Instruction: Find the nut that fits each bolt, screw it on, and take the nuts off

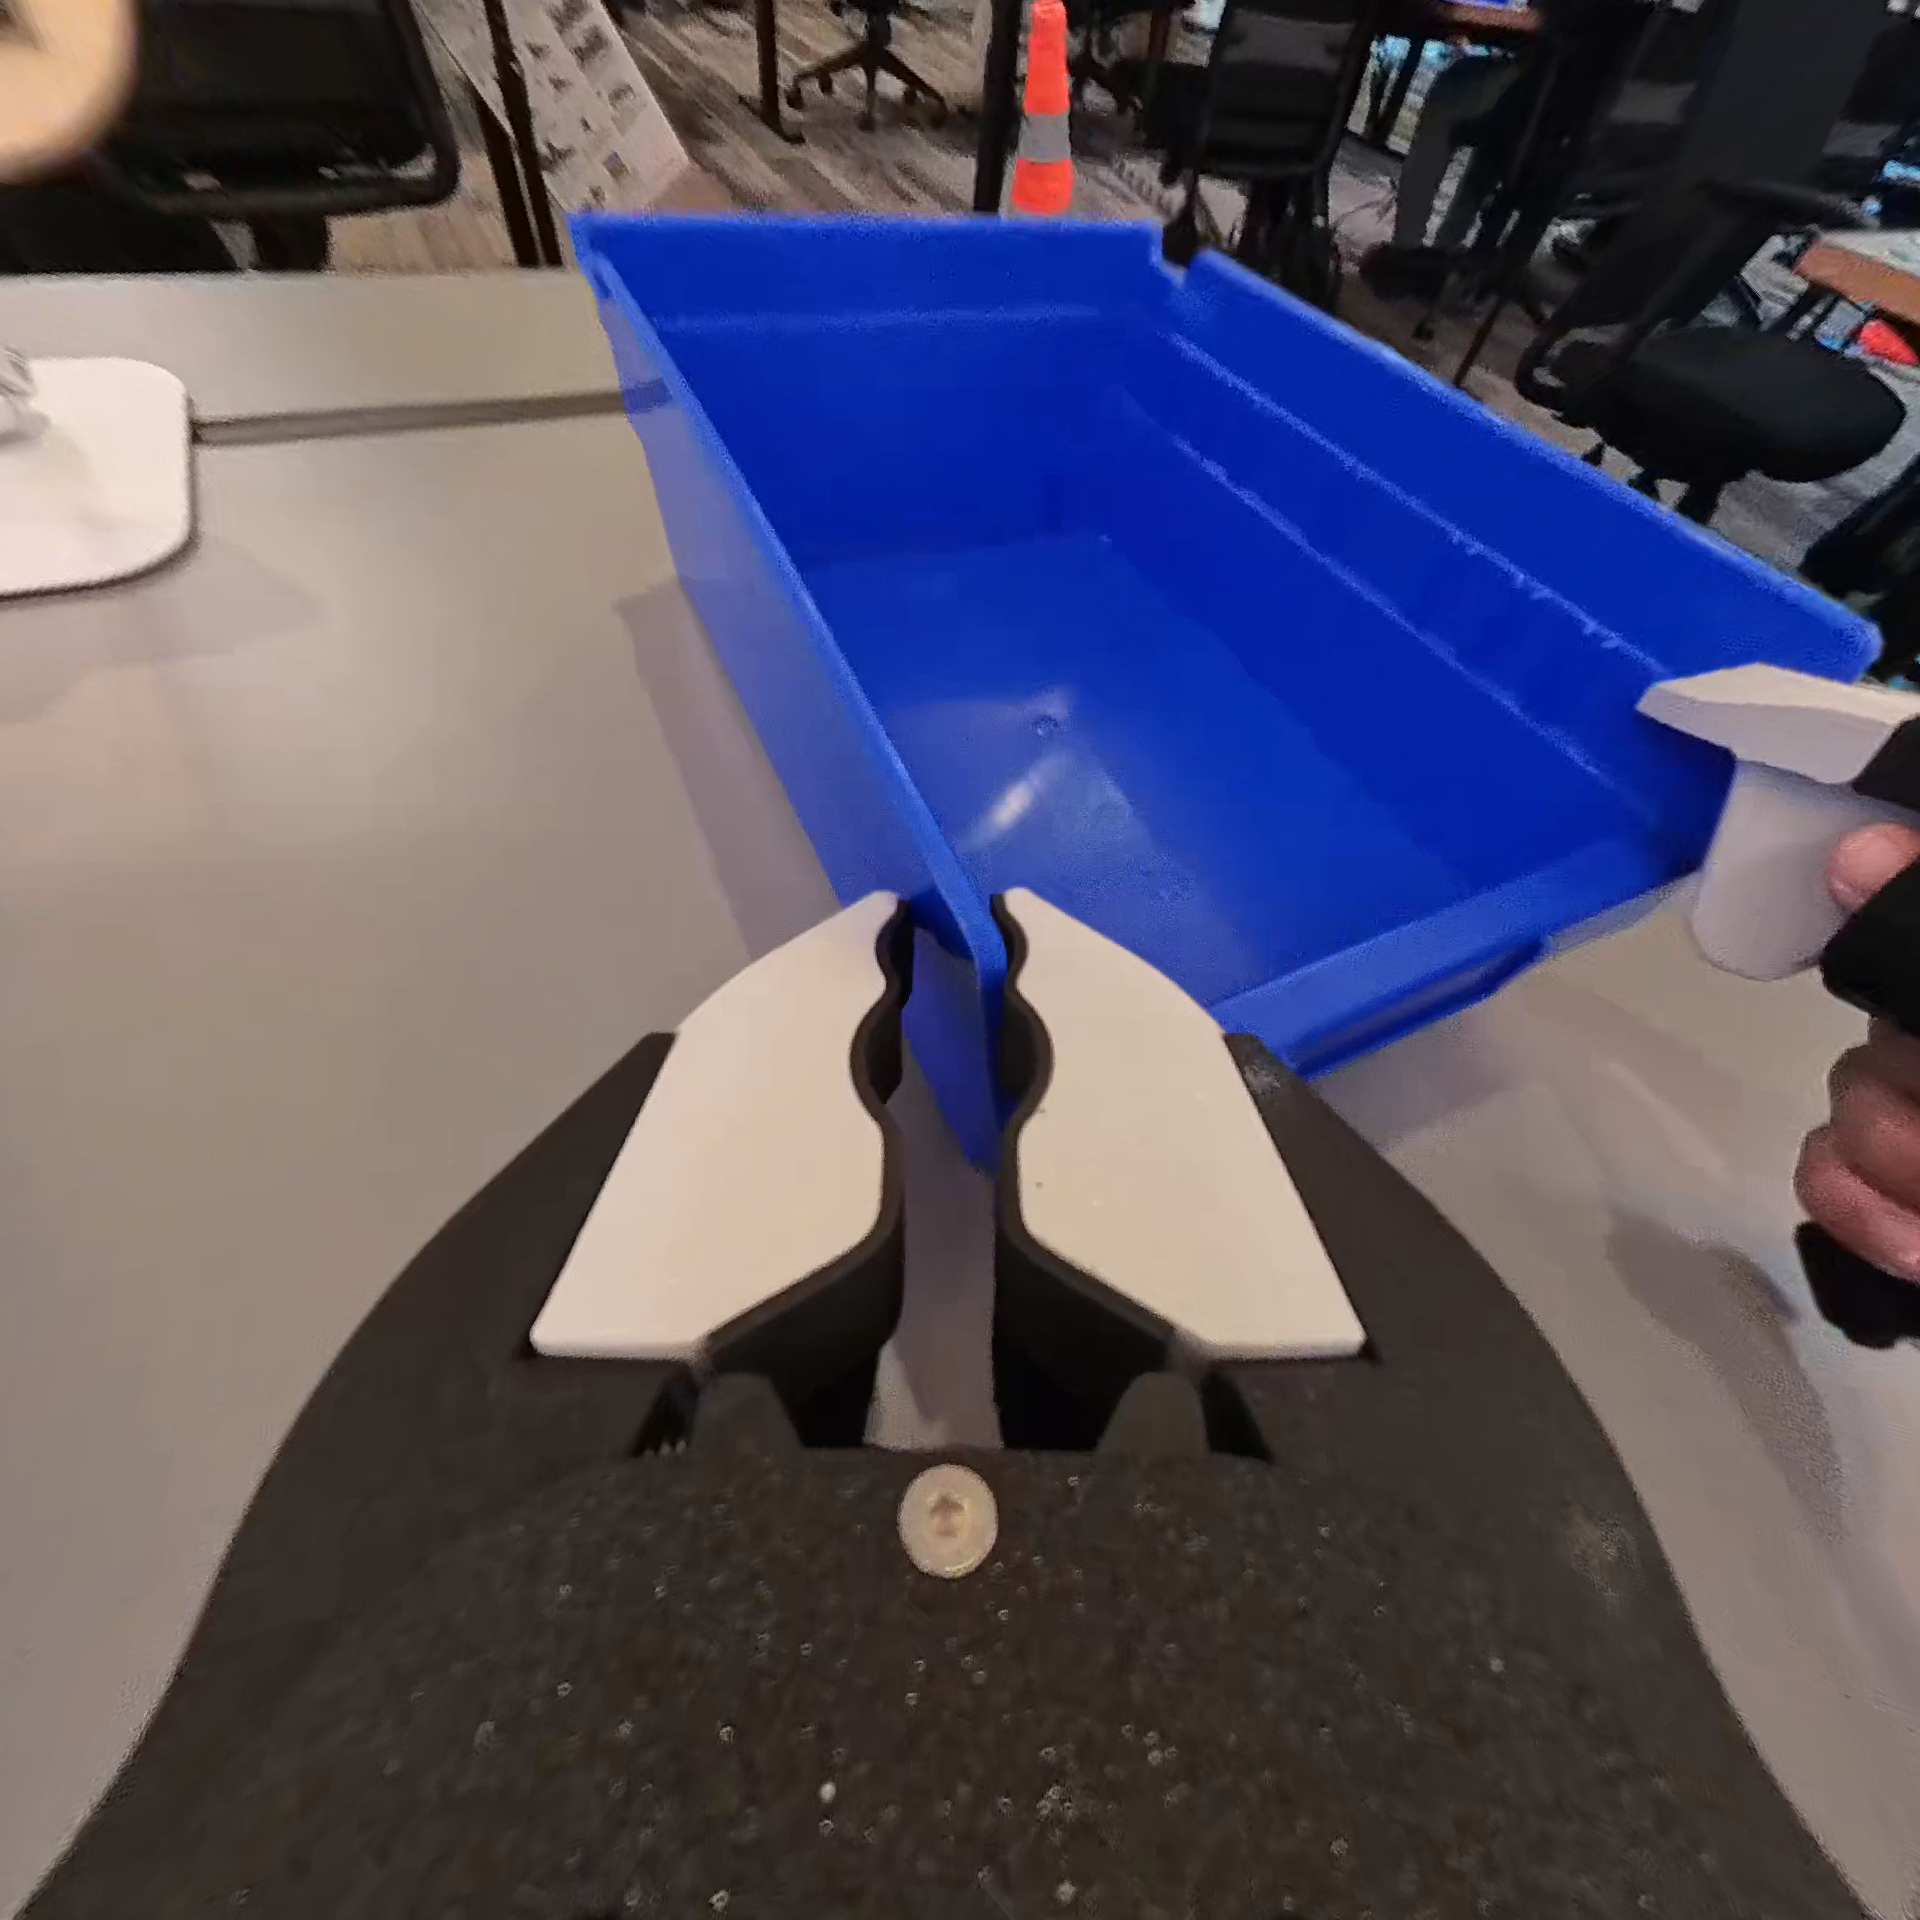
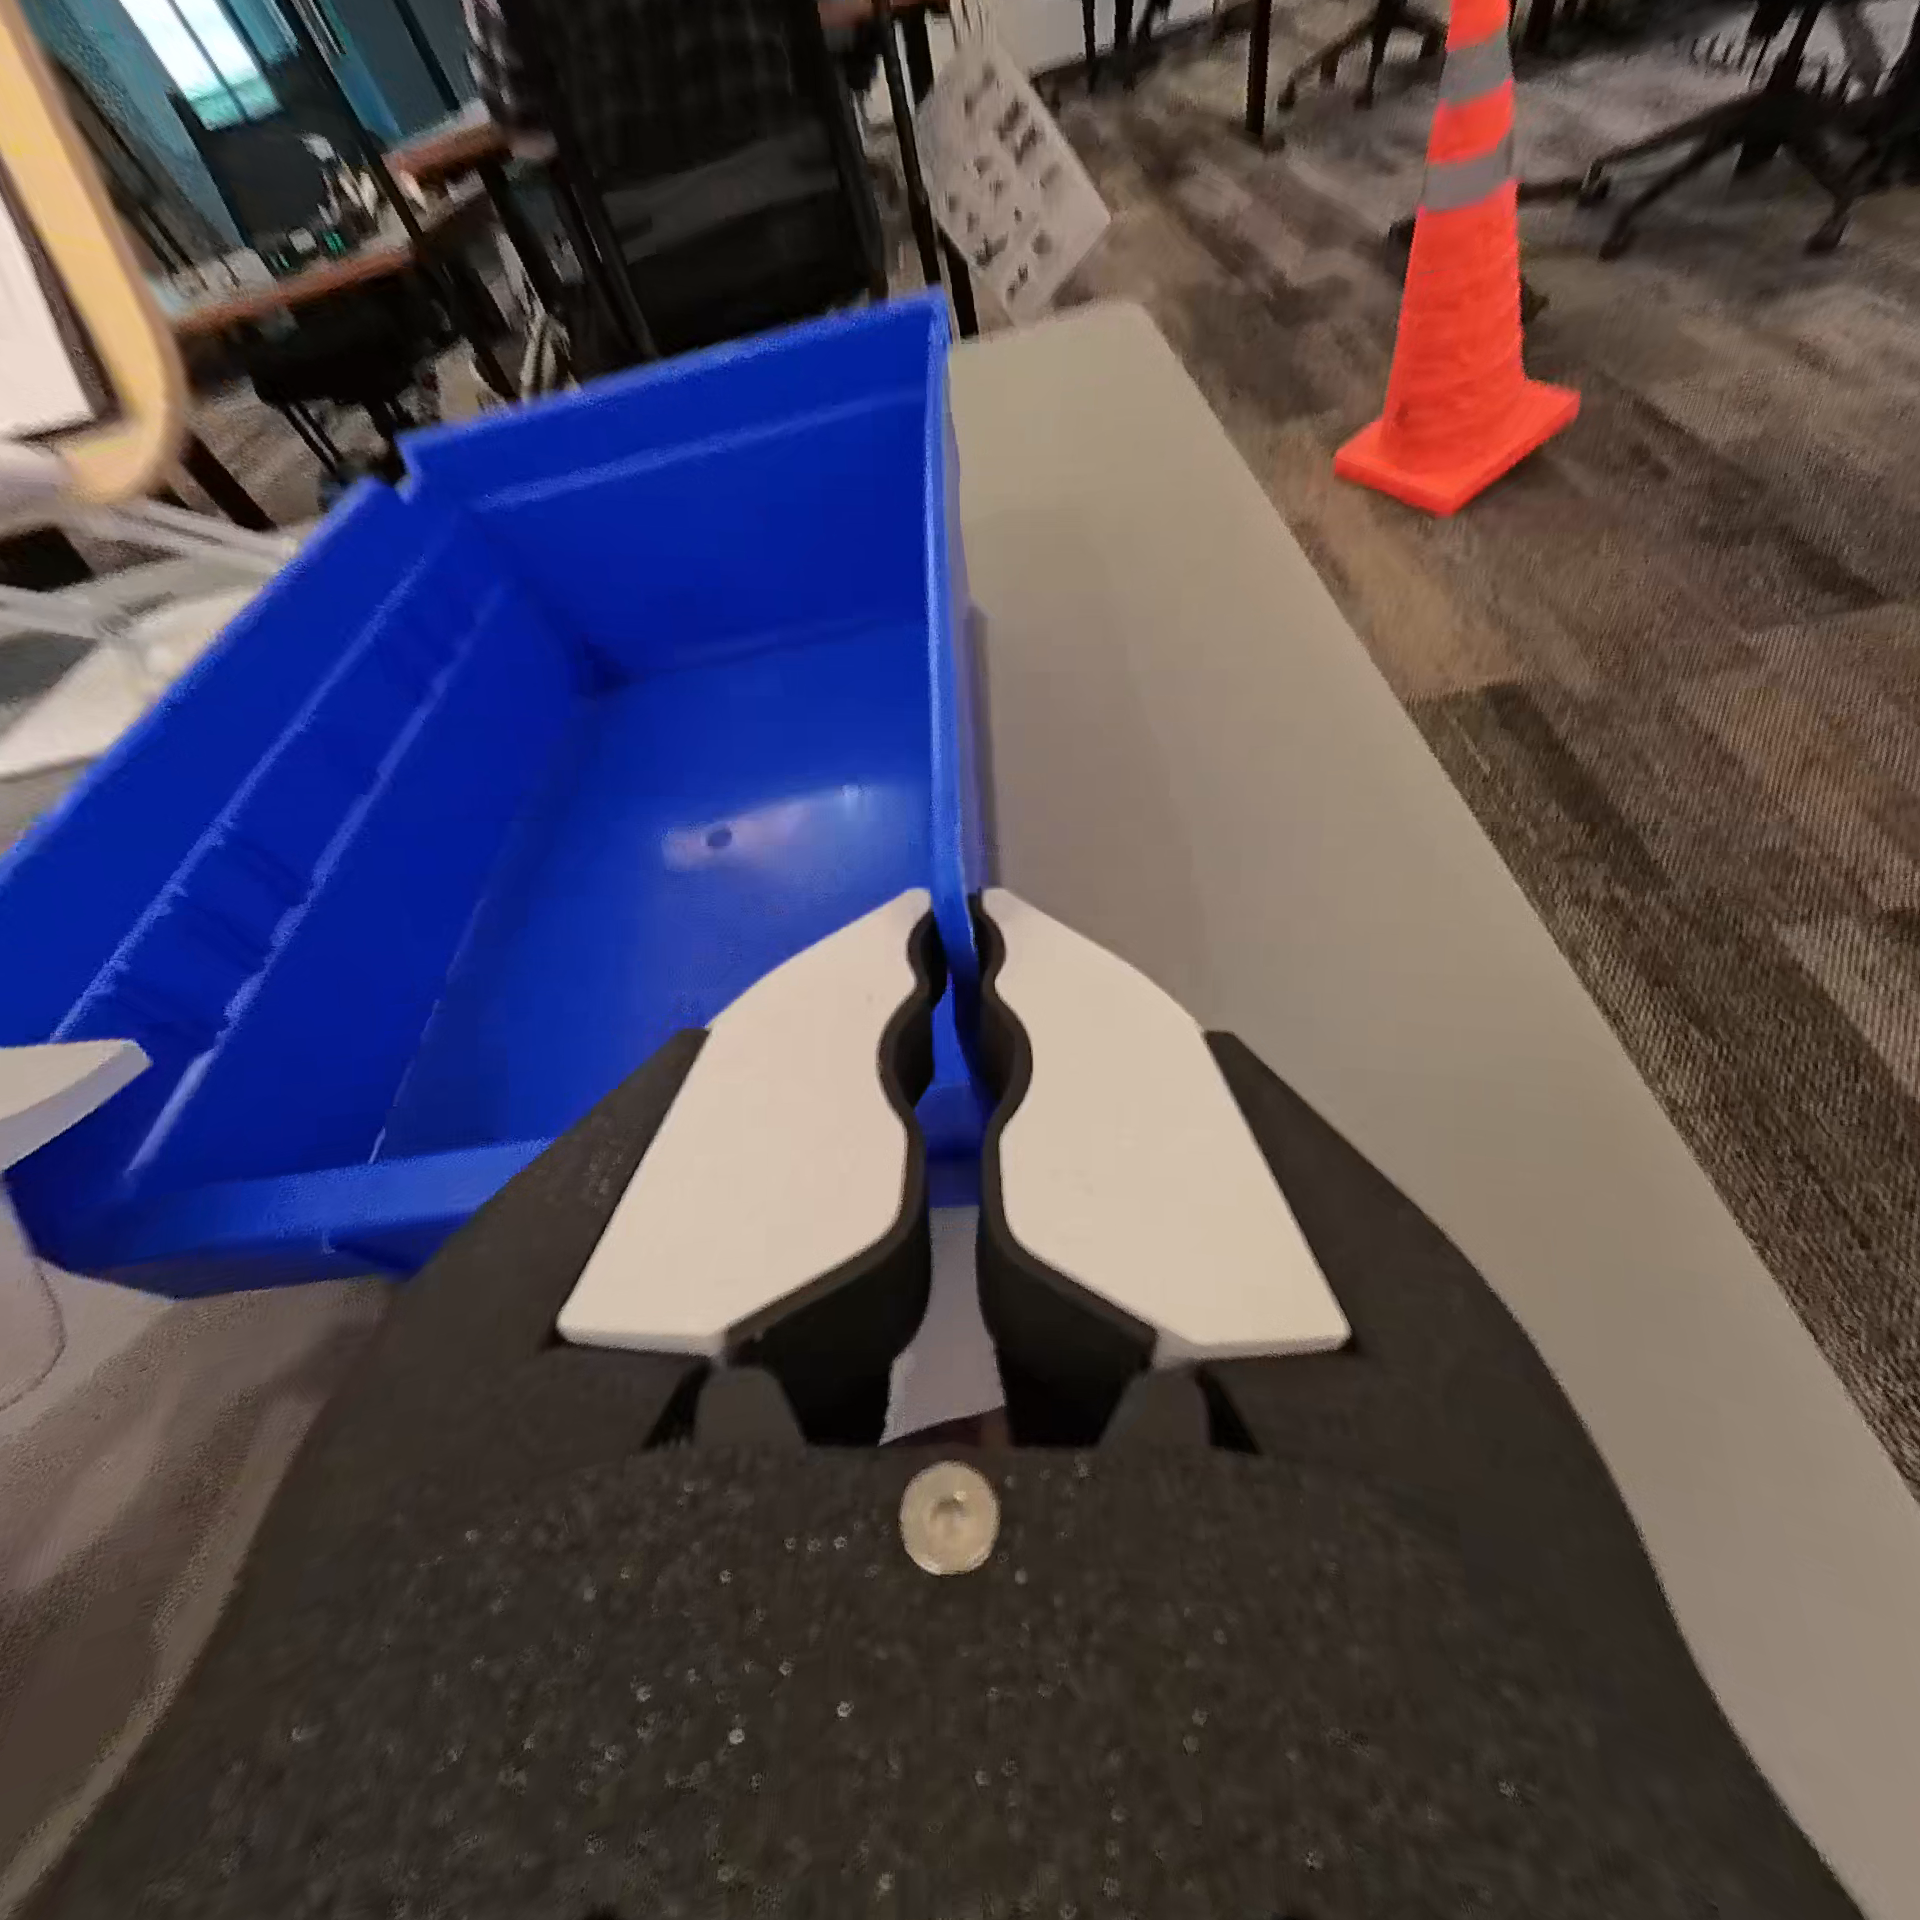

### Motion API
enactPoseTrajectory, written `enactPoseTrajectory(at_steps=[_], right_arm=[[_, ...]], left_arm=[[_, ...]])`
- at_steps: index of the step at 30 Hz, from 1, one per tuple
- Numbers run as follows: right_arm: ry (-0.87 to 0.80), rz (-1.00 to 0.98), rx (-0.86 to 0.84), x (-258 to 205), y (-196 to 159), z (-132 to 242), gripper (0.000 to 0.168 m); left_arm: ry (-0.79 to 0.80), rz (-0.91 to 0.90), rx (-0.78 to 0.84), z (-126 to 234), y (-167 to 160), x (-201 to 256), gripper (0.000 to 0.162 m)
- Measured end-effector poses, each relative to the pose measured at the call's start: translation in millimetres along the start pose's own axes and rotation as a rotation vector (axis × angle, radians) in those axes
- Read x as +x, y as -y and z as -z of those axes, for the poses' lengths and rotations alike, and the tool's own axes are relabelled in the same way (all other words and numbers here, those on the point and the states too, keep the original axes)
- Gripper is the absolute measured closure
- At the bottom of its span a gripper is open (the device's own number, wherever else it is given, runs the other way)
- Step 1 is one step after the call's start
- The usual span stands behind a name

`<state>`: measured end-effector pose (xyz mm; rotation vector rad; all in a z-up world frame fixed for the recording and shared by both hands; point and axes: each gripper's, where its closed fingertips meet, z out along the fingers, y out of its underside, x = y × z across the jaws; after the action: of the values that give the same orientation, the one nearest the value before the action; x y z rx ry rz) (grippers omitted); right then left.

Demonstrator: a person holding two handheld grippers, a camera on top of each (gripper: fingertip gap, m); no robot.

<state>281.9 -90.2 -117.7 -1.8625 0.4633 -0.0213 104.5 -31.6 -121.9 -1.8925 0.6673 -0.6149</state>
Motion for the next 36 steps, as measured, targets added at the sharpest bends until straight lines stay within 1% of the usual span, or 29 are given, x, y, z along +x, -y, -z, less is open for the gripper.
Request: enactPoseTrajectory(at_steps=[3, 4, 5, 6, 8, 10, 11, 13, 15, 17, 18, 19, 21, 24, 25, 27, 29, 31, 33, 34, 35, 36], right_arm=[[0.014, -0.009, 0.005, 0.9, -2.4, -1.9, 0.165], [0.006, -0.002, -0.005, 1.6, -3.1, -1.9, 0.165], [-0.009, 0.02, -0.009, 2.9, -2.6, -0.9, 0.164], [-0.033, 0.039, -0.002, 4.8, 0.2, 1.4, 0.163], [-0.065, 0.08, 0.05, 4.9, 15.0, 12.0, 0.157], [-0.093, 0.115, 0.118, -0.8, 38.8, 29.2, 0.149], [-0.091, 0.135, 0.158, -9.5, 53.4, 39.1, 0.148], [-0.038, 0.18, 0.248, -42.3, 83.7, 59.6, 0.143], [0.067, 0.227, 0.321, -93.3, 107.0, 78.0, 0.143], [0.206, 0.277, 0.358, -157.6, 116.1, 89.9, 0.143], [0.293, 0.297, 0.357, -193.7, 113.8, 93.0, 0.143], [0.391, 0.313, 0.341, -231.8, 106.3, 94.6, 0.143], [0.593, 0.307, 0.265, -306.6, 76.9, 92.6, 0.139], [0.79, 0.209, 0.081, -393.6, 13.5, 80.7, 0.122], [0.805, 0.154, 0.064, -411.2, -2.4, 75.9, 0.119], [0.751, 0.101, 0.053, -425.8, -30.4, 61.6, 0.12], [0.689, 0.146, 0.027, -431.3, -56.5, 49.8, 0.117], [0.614, 0.216, 0.014, -430.3, -73.8, 40.6, 0.117], [0.563, 0.221, -0.004, -426.0, -82.4, 34.9, 0.121], [0.567, 0.196, -0.005, -426.0, -84.4, 34.4, 0.128], [0.582, 0.182, -0.007, -427.6, -87.4, 34.4, 0.14], [0.558, 0.182, -0.005, -424.3, -89.6, 31.6, 0.155]], left_arm=[[-0.04, 0.037, 0.015, 0.4, -4.3, 0.9, 0.146], [-0.04, 0.051, 0.005, 2.1, -5.5, -0.1, 0.141], [-0.039, 0.057, 0.006, 6.4, -4.5, -1.3, 0.126], [-0.053, 0.049, 0.018, 14.3, -1.4, -0.7, 0.12], [-0.104, 0.022, 0.057, 40.3, 9.3, 1.3, 0.119], [-0.151, -0.022, 0.082, 75.6, 22.0, -4.0, 0.112], [-0.165, -0.044, 0.103, 96.0, 30.2, -12.5, 0.113], [-0.121, -0.07, 0.123, 135.9, 43.9, -50.1, 0.116], [-0.052, -0.072, 0.108, 170.7, 51.3, -102.7, 0.116], [0.026, -0.047, 0.081, 201.0, 52.1, -161.0, 0.112], [0.082, -0.044, 0.076, 214.3, 49.5, -191.2, 0.112], [0.151, -0.047, 0.063, 225.4, 43.4, -221.6, 0.112], [0.257, -0.033, 0.015, 241.8, 22.4, -269.6, 0.111], [0.341, 0.0, -0.042, 254.3, -14.0, -310.4, 0.111], [0.359, 0.0, -0.036, 257.2, -20.8, -316.6, 0.116], [0.383, -0.005, -0.044, 257.9, -28.8, -322.6, 0.117], [0.407, -0.018, -0.033, 259.4, -26.1, -325.3, 0.118], [0.435, -0.026, -0.019, 262.0, -23.5, -329.2, 0.118], [0.458, -0.045, -0.024, 261.4, -26.8, -334.3, 0.118], [0.485, -0.069, -0.012, 262.5, -26.5, -338.5, 0.122], [0.525, -0.096, -0.007, 264.5, -26.5, -344.4, 0.128], [0.569, -0.126, -0.001, 267.3, -26.1, -350.1, 0.141]])
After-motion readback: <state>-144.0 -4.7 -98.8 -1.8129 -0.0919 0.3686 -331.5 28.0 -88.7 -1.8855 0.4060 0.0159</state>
